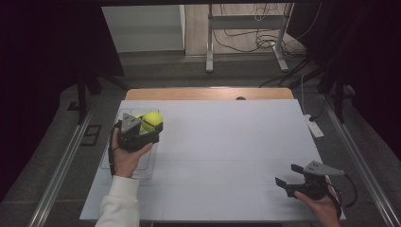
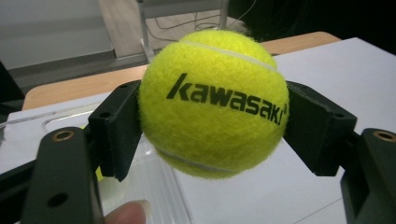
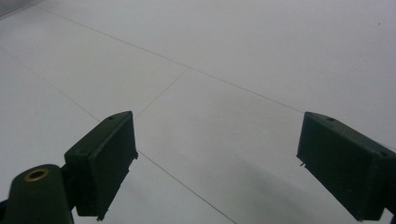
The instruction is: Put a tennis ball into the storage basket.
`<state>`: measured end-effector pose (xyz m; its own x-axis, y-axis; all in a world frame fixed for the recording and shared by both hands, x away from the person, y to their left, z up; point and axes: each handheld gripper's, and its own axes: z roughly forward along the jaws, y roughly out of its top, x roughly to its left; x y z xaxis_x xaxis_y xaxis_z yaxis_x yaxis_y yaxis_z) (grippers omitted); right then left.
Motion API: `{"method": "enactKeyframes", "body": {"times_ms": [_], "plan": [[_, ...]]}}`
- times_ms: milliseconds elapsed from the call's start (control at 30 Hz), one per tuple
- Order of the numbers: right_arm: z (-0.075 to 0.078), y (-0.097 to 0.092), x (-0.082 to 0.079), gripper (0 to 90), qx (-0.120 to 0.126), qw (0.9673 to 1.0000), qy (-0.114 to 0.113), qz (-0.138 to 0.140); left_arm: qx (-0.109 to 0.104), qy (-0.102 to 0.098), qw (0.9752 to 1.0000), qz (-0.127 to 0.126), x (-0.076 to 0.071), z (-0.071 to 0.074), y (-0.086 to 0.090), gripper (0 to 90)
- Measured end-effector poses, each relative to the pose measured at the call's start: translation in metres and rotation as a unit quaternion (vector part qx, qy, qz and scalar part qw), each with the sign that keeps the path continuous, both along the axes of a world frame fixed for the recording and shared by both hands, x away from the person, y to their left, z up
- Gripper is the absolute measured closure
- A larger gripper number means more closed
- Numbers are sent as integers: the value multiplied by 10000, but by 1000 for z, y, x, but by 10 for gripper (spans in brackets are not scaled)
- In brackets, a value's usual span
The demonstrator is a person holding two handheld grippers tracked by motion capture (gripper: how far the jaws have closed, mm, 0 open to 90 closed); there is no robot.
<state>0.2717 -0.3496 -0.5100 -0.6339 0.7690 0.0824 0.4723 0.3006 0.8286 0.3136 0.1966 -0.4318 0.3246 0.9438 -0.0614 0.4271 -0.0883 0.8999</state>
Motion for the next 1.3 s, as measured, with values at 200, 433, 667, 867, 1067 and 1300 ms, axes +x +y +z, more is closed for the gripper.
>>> {"method": "enactKeyframes", "body": {"times_ms": [200, 433, 667, 867, 1067, 1300], "plan": [[0, 0, 0, 119, -12, 10000, -1, -3, 24, 59, 9999, 140, 2, -3, 8, 262], [0, 0, 0, 119, -5, 10000, -1, 4, -37, 123, 9995, 290, 3, -7, 20, 263], [0, 0, 0, 119, -7, 10000, 1, 1, -30, 231, 9987, 444, 7, -14, 30, 263], [0, 0, 0, 119, -10, 10000, 2, 7, -49, 288, 9978, 597, 8, -17, 39, 262], [-1, 0, 1, 119, -22, 10000, 15, 12, -93, 341, 9966, 747, 9, -19, 48, 263], [-1, 0, 0, 119, -15, 10000, 9, 1, -104, 374, 9956, 852, 8, -20, 56, 262]]}}
